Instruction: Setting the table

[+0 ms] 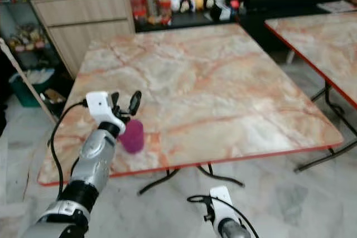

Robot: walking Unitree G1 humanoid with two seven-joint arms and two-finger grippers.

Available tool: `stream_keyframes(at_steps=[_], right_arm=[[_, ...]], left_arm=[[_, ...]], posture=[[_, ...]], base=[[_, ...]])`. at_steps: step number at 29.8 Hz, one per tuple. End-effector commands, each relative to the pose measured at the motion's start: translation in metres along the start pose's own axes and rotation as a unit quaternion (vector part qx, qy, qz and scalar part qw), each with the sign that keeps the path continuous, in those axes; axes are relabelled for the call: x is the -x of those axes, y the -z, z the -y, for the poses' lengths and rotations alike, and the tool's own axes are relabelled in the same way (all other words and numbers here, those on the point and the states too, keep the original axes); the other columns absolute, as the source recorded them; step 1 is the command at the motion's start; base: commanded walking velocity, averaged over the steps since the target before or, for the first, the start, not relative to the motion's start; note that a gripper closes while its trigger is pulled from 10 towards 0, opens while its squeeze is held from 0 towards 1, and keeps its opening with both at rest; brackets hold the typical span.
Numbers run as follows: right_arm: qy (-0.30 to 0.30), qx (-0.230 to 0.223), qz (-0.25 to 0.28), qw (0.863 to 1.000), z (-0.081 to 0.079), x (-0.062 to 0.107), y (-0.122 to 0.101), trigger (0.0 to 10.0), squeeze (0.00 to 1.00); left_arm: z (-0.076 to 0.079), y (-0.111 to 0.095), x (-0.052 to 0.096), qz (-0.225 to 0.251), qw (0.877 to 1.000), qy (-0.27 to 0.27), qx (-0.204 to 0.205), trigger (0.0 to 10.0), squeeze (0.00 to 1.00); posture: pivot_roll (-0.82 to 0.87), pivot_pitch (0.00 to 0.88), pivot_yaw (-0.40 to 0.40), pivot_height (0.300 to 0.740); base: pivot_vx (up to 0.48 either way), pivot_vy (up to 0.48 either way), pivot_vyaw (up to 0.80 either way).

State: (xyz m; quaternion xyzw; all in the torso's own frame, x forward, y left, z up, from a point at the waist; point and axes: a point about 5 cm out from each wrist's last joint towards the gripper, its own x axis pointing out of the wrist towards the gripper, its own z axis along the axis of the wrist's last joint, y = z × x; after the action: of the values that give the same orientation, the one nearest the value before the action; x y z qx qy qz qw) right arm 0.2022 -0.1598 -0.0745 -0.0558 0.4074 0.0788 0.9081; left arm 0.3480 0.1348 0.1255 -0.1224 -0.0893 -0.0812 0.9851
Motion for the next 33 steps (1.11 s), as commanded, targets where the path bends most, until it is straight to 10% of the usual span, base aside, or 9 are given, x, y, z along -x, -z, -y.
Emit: stream_keyframes(at_steps=[1, 9, 18, 33], right_arm=[[-0.006, 0.003, 0.003, 1.000, -0.004, -0.001, -0.001, 10.0, 0.00], [-0.001, 0.000, -0.004, 1.000, 0.000, 0.001, 0.005, 10.0, 0.00], [0.000, 0.001, -0.010, 1.000, 0.003, 0.003, 0.008, 10.0, 0.00], [-0.007, -0.002, -0.009, 1.000, 0.001, 0.002, 0.006, 10.0, 0.00]], left_arm=[[-0.005, -0.001, 0.001, 0.001, 1.000, -0.010, -0.001, 10.0, 0.00], [-0.025, -0.027, 0.003, 0.004, 0.997, -0.024, 0.073, 10.0, 0.00], [-0.041, -0.035, 0.016, -0.097, 0.995, 0.034, 0.008, 10.0, 0.00], [-0.017, -0.022, 0.031, -0.205, 0.971, 0.122, -0.019, 10.0, 0.00]], posture=[[-0.10, 0.000, 0.031, 0.740], [-0.10, 0.000, 0.034, 0.740], [-0.09, 0.000, 0.024, 0.740], [-0.09, 0.000, 0.027, 0.740]], base=[[0.000, 0.000, 0.00], [0.000, 0.000, 0.00], [0.000, 0.000, 0.00], [0.000, 0.000, 0.00]])
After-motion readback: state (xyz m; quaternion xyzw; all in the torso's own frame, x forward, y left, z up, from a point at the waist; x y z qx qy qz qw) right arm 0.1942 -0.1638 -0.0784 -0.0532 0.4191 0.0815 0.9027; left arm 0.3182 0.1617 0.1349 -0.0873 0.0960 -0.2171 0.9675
